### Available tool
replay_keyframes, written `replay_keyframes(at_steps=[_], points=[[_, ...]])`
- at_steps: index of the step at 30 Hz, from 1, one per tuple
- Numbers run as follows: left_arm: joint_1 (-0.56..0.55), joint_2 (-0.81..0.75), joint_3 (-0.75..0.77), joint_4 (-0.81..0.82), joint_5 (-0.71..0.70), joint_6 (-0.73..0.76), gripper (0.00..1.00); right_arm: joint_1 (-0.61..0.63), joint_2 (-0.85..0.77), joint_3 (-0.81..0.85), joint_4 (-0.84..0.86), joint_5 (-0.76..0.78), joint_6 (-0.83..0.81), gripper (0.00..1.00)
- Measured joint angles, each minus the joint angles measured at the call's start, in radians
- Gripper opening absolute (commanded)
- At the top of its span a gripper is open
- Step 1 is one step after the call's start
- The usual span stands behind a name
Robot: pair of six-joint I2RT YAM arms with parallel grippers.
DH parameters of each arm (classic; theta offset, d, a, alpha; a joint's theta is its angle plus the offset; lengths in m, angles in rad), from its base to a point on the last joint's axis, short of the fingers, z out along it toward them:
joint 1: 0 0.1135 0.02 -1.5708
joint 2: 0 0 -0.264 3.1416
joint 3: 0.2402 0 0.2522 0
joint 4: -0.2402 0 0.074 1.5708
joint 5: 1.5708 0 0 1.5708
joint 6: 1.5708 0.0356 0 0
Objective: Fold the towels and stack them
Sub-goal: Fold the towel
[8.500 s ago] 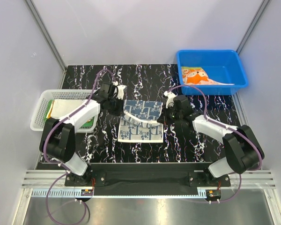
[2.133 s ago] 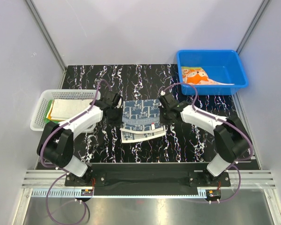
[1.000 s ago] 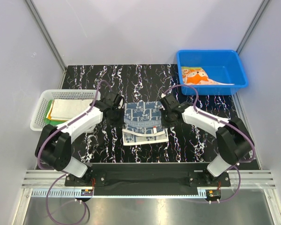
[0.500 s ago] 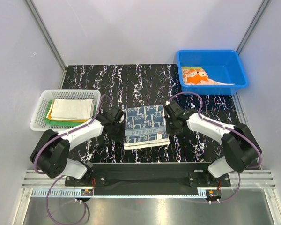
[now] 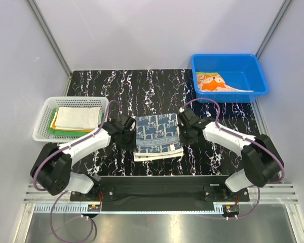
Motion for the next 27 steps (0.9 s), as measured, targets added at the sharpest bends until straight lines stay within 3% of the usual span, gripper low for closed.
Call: replay_keyframes(at_steps=[5, 12, 27], points=[[-0.034, -0.065, -0.011, 0.012, -0.008, -0.025, 0.00, 0.000, -0.066, -0.006, -0.006, 0.003, 0.002, 0.00], [-0.084, -0.037, -0.148, 0.071, -0.010, -0.078, 0.00, 0.002, -0.077, -0.106, 0.031, -0.008, 0.025, 0.00], [-0.106, -0.032, -0.146, 0.081, -0.027, -0.085, 0.00, 0.005, -0.055, -0.140, 0.072, -0.009, 0.039, 0.00]])
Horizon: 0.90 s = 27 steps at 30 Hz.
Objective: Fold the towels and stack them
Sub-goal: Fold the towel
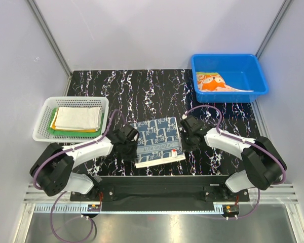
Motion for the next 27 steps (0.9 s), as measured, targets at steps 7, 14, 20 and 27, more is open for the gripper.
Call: replay_keyframes(at_steps=[7, 14, 20, 27], points=[[-0.015, -0.056, 0.146, -0.108, -0.016, -0.004, 0.00, 0.000, -0.025, 0.128, -0.117, 0.009, -0.016, 0.00], [-0.050, -0.132, 0.078, -0.059, -0.010, -0.037, 0.00, 0.000, -0.141, 0.093, -0.145, 0.020, -0.020, 0.00], [-0.068, -0.076, -0.025, -0.018, -0.001, -0.069, 0.00, 0.002, -0.090, 0.012, -0.120, 0.010, -0.013, 0.00], [-0.073, -0.075, -0.025, -0.013, -0.033, -0.070, 0.00, 0.002, -0.072, 0.003, -0.084, 0.011, -0.002, 0.00]])
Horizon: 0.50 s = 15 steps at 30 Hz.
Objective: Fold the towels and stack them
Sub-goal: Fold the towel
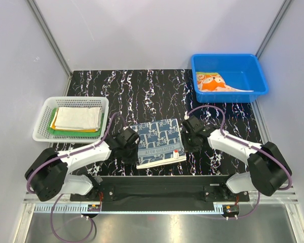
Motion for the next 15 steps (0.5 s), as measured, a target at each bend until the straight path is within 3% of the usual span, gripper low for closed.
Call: replay_keyframes(at_steps=[3, 4, 7, 8, 12, 15], points=[[-0.001, 0.006, 0.001, 0.003, 0.000, 0.008, 0.19, 0.000, 0.002, -0.001, 0.003, 0.005, 0.013, 0.01], [-0.004, 0.008, 0.001, 0.005, 0.004, 0.009, 0.21, 0.000, 0.004, -0.001, 0.003, 0.009, 0.016, 0.06], [-0.015, 0.009, 0.001, 0.006, 0.009, 0.008, 0.26, 0.000, 0.011, -0.001, -0.002, 0.027, 0.027, 0.25], [-0.020, 0.008, 0.002, 0.003, 0.009, 0.009, 0.31, 0.000, 0.011, -0.001, -0.009, 0.034, 0.031, 0.38], [-0.027, -0.006, 0.031, -0.060, -0.010, 0.019, 0.40, 0.000, -0.002, -0.001, -0.031, 0.048, 0.044, 0.39], [-0.016, -0.002, 0.116, -0.122, -0.066, 0.048, 0.42, 0.000, -0.045, 0.000, -0.047, 0.052, 0.055, 0.32]])
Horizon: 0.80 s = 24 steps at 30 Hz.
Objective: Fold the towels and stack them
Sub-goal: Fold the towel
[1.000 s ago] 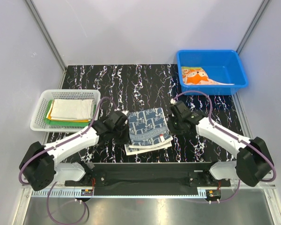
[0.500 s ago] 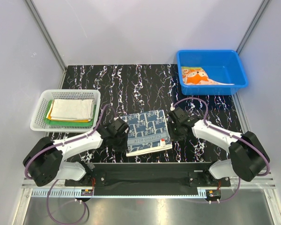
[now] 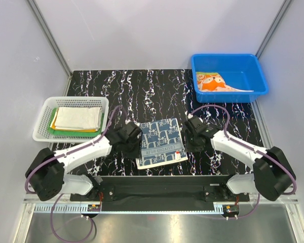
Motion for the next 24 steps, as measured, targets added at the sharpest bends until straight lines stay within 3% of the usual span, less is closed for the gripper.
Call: replay_keyframes(at_steps=[3, 9, 15, 18, 24], points=[[0.062, 0.069, 0.127, -0.024, -0.049, 0.055, 0.38, 0.000, -0.027, 0.003, 0.014, -0.010, 0.010, 0.27], [0.244, 0.319, 0.288, 0.003, -0.061, 0.168, 0.32, 0.000, 0.024, -0.043, 0.139, -0.087, 0.049, 0.26], [0.330, 0.532, 0.450, -0.065, -0.059, 0.266, 0.34, 0.000, 0.056, -0.085, 0.178, -0.124, 0.061, 0.38], [0.334, 0.550, 0.555, -0.104, -0.058, 0.334, 0.39, -0.001, 0.061, -0.012, 0.132, -0.134, 0.017, 0.45], [0.342, 0.544, 0.690, -0.095, -0.054, 0.499, 0.47, -0.084, 0.159, 0.331, 0.091, -0.249, -0.228, 0.46]])
